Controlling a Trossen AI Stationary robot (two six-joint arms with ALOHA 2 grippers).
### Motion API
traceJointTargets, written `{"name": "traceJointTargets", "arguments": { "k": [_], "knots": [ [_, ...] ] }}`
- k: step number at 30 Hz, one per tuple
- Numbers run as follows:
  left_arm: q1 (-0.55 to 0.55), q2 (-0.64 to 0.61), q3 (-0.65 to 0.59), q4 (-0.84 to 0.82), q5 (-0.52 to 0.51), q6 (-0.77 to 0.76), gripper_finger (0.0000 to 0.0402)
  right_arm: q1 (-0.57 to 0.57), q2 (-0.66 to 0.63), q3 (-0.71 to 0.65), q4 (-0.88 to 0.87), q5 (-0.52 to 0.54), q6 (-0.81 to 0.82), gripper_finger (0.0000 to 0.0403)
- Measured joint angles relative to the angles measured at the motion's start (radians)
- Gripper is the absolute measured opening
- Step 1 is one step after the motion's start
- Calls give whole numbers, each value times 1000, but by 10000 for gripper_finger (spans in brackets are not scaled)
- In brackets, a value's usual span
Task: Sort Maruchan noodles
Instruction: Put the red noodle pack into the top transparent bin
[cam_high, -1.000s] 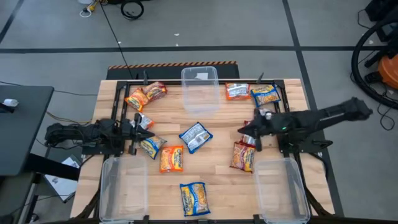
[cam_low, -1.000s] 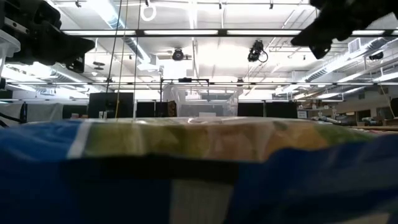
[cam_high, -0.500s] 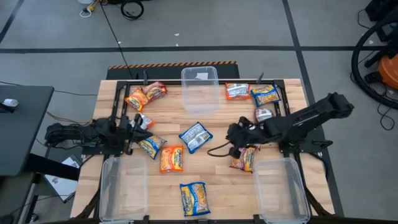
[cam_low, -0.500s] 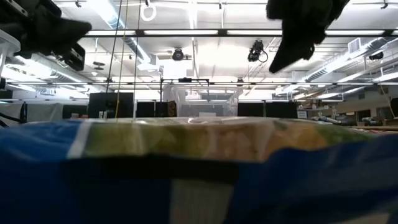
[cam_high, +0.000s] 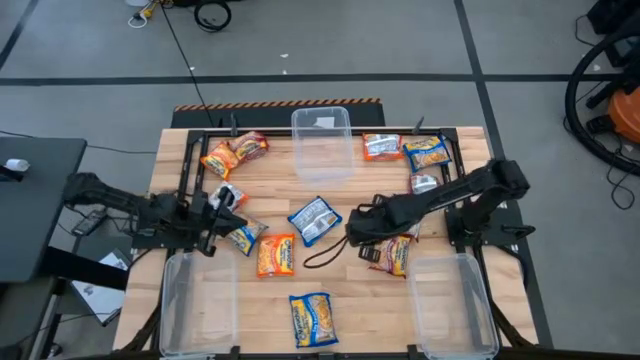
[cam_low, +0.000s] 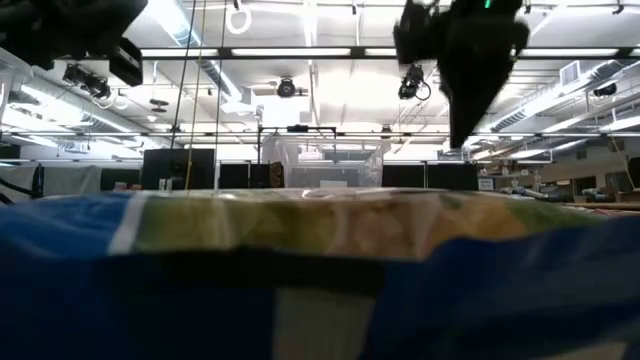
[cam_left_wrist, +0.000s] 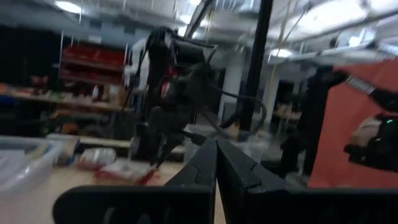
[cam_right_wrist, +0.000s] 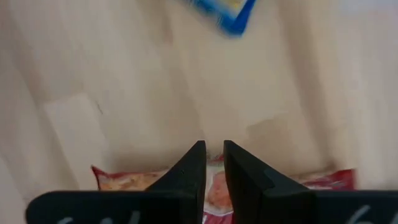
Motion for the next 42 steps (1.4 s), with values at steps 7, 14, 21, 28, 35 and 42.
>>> {"name": "traceJointTargets", "arguments": {
  "k": [7,14,21,28,35,42],
  "knots": [
    [-66,194,81,8,-124,-15,11,-53,104,-1,-213,29,0,81],
    [-114,296,122,3,-121,39,11,-91,125,-50,-173,-29,-38,97],
    [-122,303,125,4,-125,65,11,-91,86,-177,-139,-52,-39,127],
    [-121,303,125,9,-147,98,11,-93,81,-248,-34,-35,-44,126],
    [-121,303,125,48,-147,169,11,-102,81,-251,-26,-17,-59,104],
    [-121,303,126,62,-147,207,11,-107,84,-235,-30,5,-62,10]
  ]
}}
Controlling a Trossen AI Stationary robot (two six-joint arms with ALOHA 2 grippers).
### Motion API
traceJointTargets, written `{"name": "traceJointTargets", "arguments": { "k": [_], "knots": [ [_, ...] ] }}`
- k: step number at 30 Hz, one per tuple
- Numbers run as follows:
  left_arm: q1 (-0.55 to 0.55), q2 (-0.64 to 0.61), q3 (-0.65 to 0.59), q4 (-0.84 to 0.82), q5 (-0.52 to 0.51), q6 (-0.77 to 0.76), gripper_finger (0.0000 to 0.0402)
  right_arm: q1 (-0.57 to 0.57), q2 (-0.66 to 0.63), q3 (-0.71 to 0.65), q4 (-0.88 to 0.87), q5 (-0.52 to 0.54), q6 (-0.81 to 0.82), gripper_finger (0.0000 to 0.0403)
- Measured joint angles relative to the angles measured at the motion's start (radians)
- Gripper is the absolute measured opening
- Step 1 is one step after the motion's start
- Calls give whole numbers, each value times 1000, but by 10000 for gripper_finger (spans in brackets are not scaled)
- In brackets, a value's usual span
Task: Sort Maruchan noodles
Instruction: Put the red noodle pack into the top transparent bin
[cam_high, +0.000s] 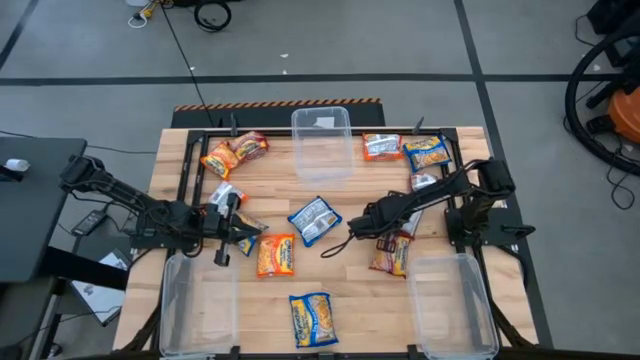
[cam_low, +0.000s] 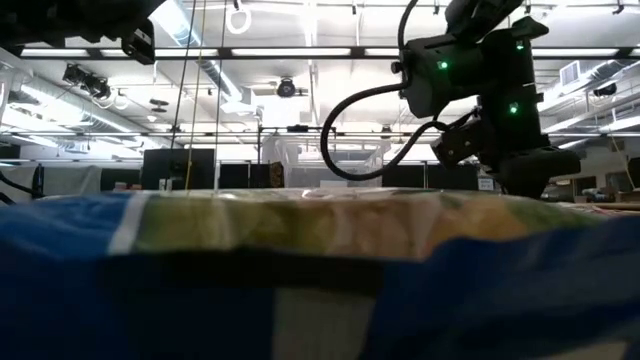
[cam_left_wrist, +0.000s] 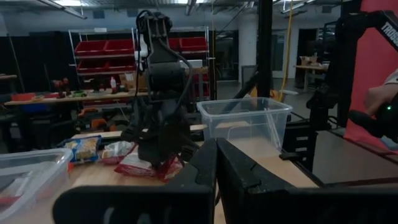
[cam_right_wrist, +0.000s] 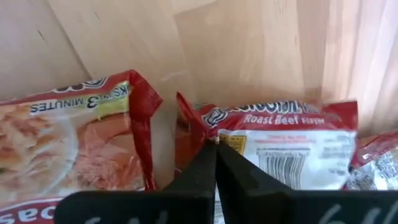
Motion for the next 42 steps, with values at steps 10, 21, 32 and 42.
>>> {"name": "traceJointTargets", "arguments": {
  "k": [10,21,32,42],
  "knots": [
    [10,84,1,21,3,21,11,8,-74,186,-169,15,-27,4],
    [53,374,155,36,-8,44,76,0,-242,284,-8,-298,-82,2],
    [131,806,475,-59,102,102,193,-1,-196,285,214,-539,-234,2],
    [154,1045,634,-5,189,177,217,1,-83,284,235,-570,-299,2]
  ]
}}
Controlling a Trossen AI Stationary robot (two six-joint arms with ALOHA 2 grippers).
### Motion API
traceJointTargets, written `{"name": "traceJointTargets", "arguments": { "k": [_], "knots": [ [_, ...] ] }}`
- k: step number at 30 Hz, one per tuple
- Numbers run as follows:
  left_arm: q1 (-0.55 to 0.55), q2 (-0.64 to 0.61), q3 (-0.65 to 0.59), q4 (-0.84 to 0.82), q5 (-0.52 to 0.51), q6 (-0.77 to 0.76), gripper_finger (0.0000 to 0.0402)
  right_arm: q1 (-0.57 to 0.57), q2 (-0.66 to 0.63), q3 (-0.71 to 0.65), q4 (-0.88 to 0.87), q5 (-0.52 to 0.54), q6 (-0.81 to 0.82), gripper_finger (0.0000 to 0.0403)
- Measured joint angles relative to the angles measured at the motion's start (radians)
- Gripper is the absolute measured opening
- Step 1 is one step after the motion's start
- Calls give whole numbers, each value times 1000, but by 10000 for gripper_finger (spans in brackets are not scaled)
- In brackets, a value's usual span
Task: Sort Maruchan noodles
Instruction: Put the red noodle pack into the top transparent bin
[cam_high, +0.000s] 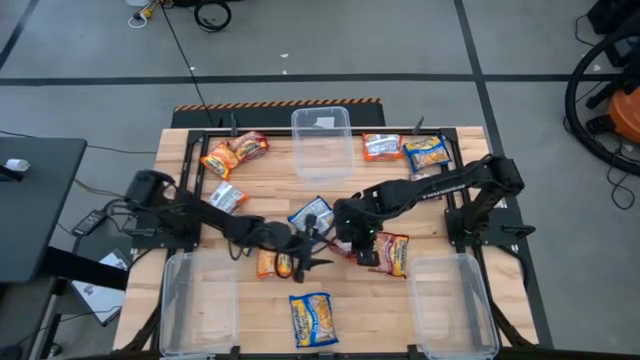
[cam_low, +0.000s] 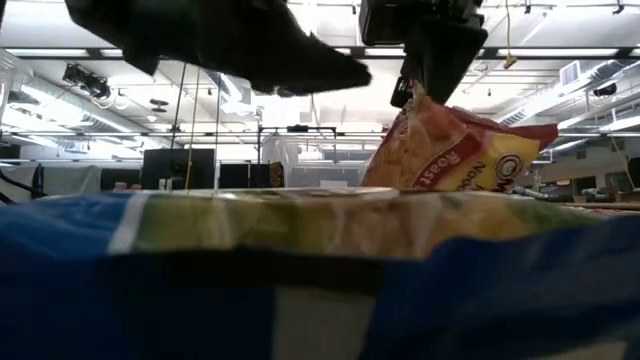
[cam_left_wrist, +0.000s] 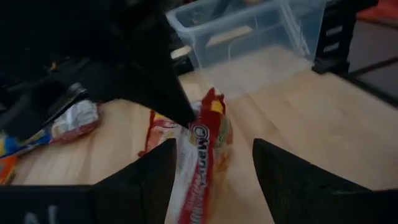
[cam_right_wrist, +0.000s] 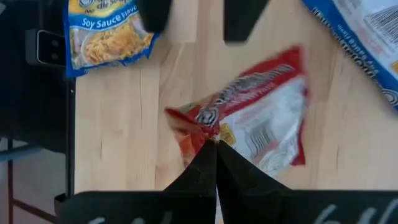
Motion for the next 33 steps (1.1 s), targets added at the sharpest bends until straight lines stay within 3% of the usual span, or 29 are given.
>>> {"name": "traceJointTargets", "arguments": {
  "k": [17,27,33],
  "knots": [
    [23,195,162,13,24,-3,210,-2,-6,0,60,37,-18,5],
    [24,199,168,-7,10,-4,111,6,-7,0,69,64,-16,13],
    [23,198,167,-42,-15,-3,86,24,-47,38,46,72,-24,65]
  ]
}}
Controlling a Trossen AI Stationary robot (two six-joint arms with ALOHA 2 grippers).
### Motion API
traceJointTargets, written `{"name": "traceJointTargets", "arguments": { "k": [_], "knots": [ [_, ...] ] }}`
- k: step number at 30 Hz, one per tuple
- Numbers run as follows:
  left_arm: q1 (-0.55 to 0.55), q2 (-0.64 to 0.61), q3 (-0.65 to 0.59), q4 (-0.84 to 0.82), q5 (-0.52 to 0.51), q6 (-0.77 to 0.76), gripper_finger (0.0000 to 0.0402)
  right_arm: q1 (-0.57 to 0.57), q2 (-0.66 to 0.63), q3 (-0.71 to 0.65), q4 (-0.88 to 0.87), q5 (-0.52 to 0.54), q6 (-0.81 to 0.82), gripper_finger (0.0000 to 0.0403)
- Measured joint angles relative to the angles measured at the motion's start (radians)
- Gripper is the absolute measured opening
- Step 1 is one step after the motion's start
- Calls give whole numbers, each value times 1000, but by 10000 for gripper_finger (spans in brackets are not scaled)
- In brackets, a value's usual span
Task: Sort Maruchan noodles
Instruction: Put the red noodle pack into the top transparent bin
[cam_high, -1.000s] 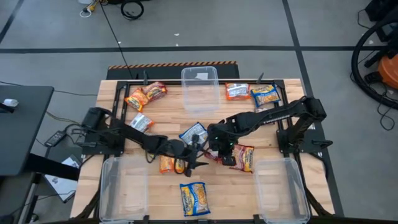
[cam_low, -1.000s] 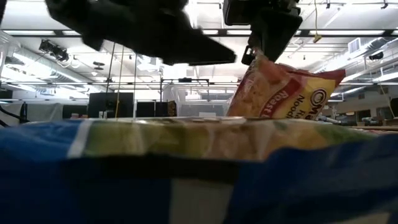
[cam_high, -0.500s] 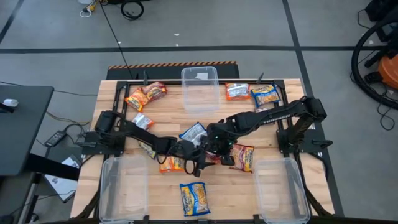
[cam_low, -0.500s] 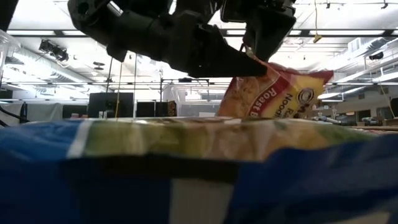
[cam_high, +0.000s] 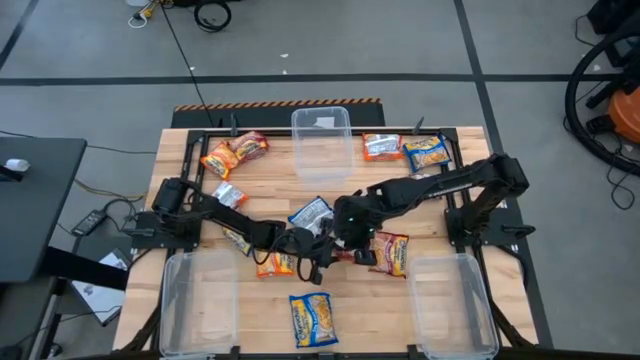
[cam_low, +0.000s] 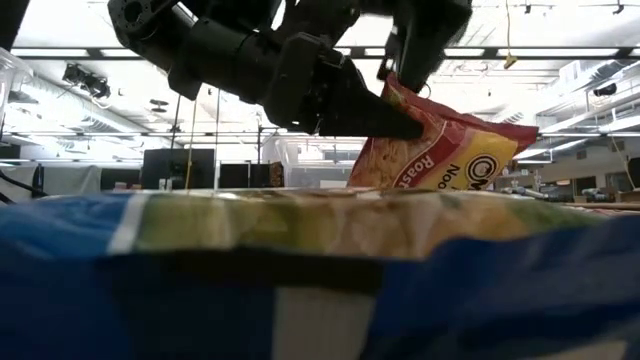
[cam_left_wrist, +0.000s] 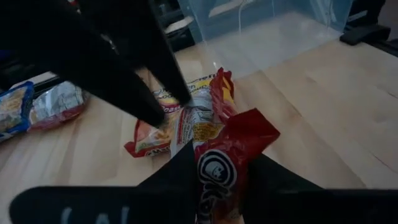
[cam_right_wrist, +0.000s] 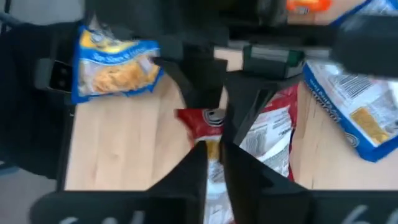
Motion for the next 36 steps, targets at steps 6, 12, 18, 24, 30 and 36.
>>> {"name": "traceJointTargets", "arguments": {
  "k": [6,12,18,24,30,36],
  "knots": [
    [0,0,0,-1,-101,-47,87,83,-110,46,-142,267,61,135],
    [13,-9,-2,-1,-158,-137,88,218,-128,-20,-146,586,222,179],
    [19,-60,-2,-31,-160,-159,88,253,-80,-104,-83,641,208,211],
    [18,-68,-2,-29,-190,-160,88,210,-62,-106,36,632,124,267],
    [19,-78,-3,-9,-194,-184,88,165,7,-109,16,577,61,280],
    [14,-103,-1,12,-196,-184,88,146,29,-110,5,621,61,256]
  ]
}}
